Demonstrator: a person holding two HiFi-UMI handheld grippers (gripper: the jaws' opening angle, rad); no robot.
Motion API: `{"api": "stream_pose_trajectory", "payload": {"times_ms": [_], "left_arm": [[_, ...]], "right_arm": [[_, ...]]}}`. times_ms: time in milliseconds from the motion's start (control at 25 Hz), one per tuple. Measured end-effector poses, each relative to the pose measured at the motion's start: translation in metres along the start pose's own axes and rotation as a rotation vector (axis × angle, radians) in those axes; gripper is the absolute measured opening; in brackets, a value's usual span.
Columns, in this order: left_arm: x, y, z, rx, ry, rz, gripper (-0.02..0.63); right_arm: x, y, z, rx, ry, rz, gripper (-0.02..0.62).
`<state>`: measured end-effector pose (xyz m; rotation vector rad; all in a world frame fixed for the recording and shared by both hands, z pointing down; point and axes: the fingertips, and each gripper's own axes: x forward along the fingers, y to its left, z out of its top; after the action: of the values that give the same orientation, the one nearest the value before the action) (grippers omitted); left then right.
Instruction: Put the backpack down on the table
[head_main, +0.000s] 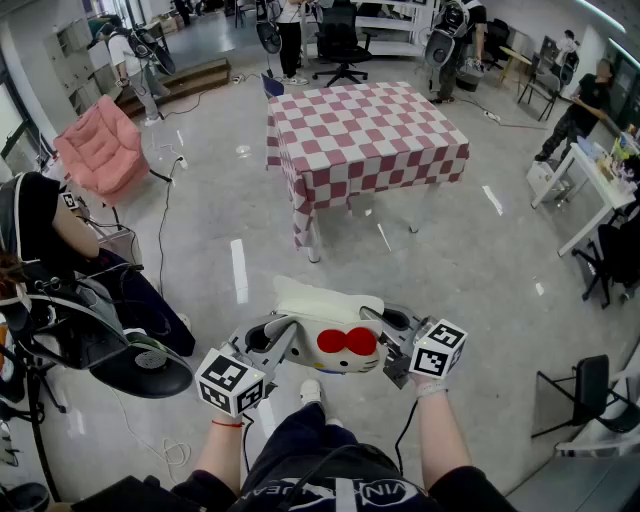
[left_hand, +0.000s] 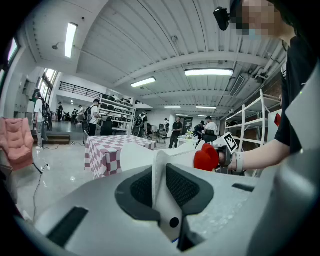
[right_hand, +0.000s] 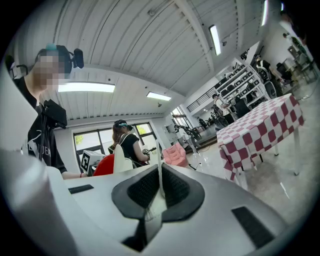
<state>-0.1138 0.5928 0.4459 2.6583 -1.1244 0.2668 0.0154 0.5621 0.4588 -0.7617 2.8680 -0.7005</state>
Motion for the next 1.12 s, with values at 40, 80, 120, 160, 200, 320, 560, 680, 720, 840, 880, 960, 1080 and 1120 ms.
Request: {"api": "stream_pose_trajectory", "payload": {"times_ms": [40,80,120,160,200,320,560,680,720,840,880,960,1080,1120], "left_arm": [[0.002,0.004,0.000,0.001,-0.001,-0.001,0.057],[0.004,0.008,-0.001,0.002,-0.001,-0.002,0.057],[0.007,0.013,-0.001,0.001,-0.003,-0.004,0.057],[0.010,0.019,0.000,0.000,-0.004,-0.005,0.057],[0.014,0.025,0.001,-0.002,-0.004,-0.006,0.057],[0.027,0.044,0.007,-0.009,-0.004,-0.012,0.057],[0.055,0.084,0.018,-0.010,-0.013,-0.018,0.057],[0.068,0.103,0.027,-0.004,-0.015,-0.023,0.057],[0.071,0.109,0.030,-0.004,-0.015,-0.025,0.057],[0.081,0.129,0.038,-0.003,-0.016,-0.031,0.057],[0.084,0.136,0.040,-0.001,-0.018,-0.032,0.057],[0.088,0.149,0.044,0.003,-0.021,-0.032,0.057],[0.096,0.168,0.051,0.007,-0.023,-0.028,0.057],[0.103,0.174,0.055,0.007,-0.022,-0.026,0.057]], "right_arm": [[0.003,-0.003,0.000,0.001,0.001,-0.001,0.011],[0.007,-0.006,0.000,0.001,0.002,-0.003,0.011],[0.011,-0.009,0.001,0.001,0.003,-0.005,0.011],[0.015,-0.014,0.003,0.000,0.003,-0.007,0.011],[0.020,-0.019,0.005,0.000,0.004,-0.009,0.011],[0.035,-0.036,0.012,0.002,0.007,-0.016,0.011],[0.067,-0.069,0.030,-0.009,-0.001,-0.023,0.011],[0.082,-0.085,0.040,-0.015,-0.001,-0.033,0.011],[0.087,-0.090,0.044,-0.017,-0.002,-0.036,0.011],[0.104,-0.104,0.054,-0.015,-0.007,-0.043,0.011],[0.110,-0.108,0.056,-0.015,-0.009,-0.044,0.011],[0.122,-0.117,0.060,-0.015,-0.013,-0.044,0.011],[0.139,-0.128,0.069,-0.015,-0.022,-0.045,0.011],[0.143,-0.135,0.074,-0.014,-0.020,-0.045,0.011]]}}
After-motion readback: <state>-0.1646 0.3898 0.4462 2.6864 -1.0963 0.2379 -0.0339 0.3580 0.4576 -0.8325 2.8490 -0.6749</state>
